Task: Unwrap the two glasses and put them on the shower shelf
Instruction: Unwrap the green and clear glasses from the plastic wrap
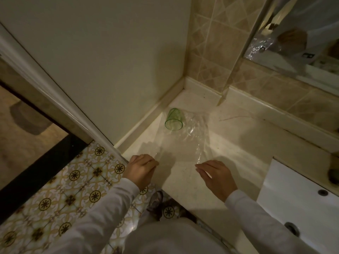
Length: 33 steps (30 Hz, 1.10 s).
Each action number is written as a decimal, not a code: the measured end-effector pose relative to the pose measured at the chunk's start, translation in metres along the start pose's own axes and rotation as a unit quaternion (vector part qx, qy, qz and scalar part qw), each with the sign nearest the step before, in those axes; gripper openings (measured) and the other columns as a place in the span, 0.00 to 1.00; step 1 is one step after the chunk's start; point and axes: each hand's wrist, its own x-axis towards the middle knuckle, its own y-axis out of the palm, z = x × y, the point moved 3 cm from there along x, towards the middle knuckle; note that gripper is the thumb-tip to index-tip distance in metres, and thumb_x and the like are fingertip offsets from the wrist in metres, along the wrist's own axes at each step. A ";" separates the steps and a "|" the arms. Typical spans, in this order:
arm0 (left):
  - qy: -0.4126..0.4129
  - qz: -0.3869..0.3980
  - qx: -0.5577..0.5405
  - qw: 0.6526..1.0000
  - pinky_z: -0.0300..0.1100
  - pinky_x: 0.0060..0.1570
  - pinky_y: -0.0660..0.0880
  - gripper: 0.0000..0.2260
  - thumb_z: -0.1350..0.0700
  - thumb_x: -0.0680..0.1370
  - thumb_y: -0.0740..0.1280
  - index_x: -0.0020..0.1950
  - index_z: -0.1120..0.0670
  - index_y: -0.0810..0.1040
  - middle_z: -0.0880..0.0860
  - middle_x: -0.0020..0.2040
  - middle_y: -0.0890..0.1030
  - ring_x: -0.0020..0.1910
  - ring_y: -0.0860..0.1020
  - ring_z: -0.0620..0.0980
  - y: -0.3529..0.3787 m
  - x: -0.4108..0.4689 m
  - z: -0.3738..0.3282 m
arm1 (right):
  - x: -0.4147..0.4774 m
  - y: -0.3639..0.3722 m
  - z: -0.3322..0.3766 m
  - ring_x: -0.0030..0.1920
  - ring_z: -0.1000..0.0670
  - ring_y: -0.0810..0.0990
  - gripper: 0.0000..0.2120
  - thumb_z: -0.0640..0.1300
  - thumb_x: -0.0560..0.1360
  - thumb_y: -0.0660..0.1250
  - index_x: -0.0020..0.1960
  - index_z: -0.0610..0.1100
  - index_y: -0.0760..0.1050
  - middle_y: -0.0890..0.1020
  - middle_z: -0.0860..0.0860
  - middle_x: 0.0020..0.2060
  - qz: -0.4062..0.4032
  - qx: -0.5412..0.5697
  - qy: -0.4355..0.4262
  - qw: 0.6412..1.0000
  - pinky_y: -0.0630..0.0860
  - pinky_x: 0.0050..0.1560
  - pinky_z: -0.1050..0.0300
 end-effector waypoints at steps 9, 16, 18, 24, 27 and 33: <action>-0.014 0.002 0.011 1.000 0.45 0.36 0.77 0.08 0.59 0.75 0.67 0.41 0.56 0.86 0.55 0.38 0.84 0.34 0.82 0.57 0.007 -0.006 0.006 | -0.008 -0.011 -0.003 0.35 0.42 0.84 0.17 0.24 0.62 0.81 0.46 0.40 0.88 0.85 0.45 0.38 0.008 -0.023 -0.025 0.999 0.81 0.41 0.51; 0.006 0.060 -0.039 0.997 0.42 0.32 0.80 0.17 0.73 0.57 0.81 0.41 0.59 0.87 0.56 0.35 0.84 0.29 0.82 0.55 0.018 -0.023 -0.010 | -0.028 -0.017 -0.018 0.34 0.41 0.84 0.20 0.23 0.56 0.82 0.43 0.40 0.88 0.86 0.45 0.36 0.039 -0.065 -0.038 0.996 0.82 0.39 0.51; 0.027 0.108 -0.058 0.992 0.38 0.30 0.78 0.21 0.71 0.50 0.83 0.40 0.58 0.88 0.55 0.34 0.84 0.28 0.82 0.53 0.030 -0.026 -0.027 | -0.037 -0.020 -0.034 0.33 0.41 0.84 0.19 0.24 0.56 0.83 0.42 0.41 0.88 0.86 0.46 0.35 0.036 -0.083 -0.025 0.996 0.79 0.42 0.51; 0.165 0.236 -0.050 0.956 0.34 0.25 0.74 0.19 0.59 0.47 0.82 0.36 0.50 0.86 0.49 0.33 0.82 0.27 0.80 0.50 0.067 -0.012 -0.101 | -0.063 -0.042 -0.086 0.38 0.37 0.86 0.20 0.22 0.54 0.81 0.41 0.41 0.88 0.87 0.45 0.37 0.098 -0.145 0.066 0.982 0.81 0.46 0.40; 0.237 0.249 0.022 0.939 0.36 0.22 0.69 0.14 0.54 0.53 0.80 0.36 0.49 0.84 0.46 0.33 0.81 0.26 0.79 0.48 0.074 0.008 -0.144 | -0.074 -0.047 -0.107 0.52 0.34 0.84 0.15 0.28 0.69 0.75 0.53 0.40 0.87 0.87 0.40 0.50 0.138 -0.140 0.260 0.945 0.79 0.57 0.39; 0.157 0.277 -0.204 0.926 0.48 0.44 0.80 0.09 0.62 0.74 0.71 0.54 0.58 0.84 0.60 0.50 0.84 0.44 0.83 0.63 0.081 0.056 -0.153 | -0.105 -0.017 -0.085 0.60 0.41 0.80 0.23 0.56 0.81 0.66 0.70 0.44 0.75 0.83 0.43 0.62 -0.012 0.138 0.653 0.745 0.74 0.62 0.49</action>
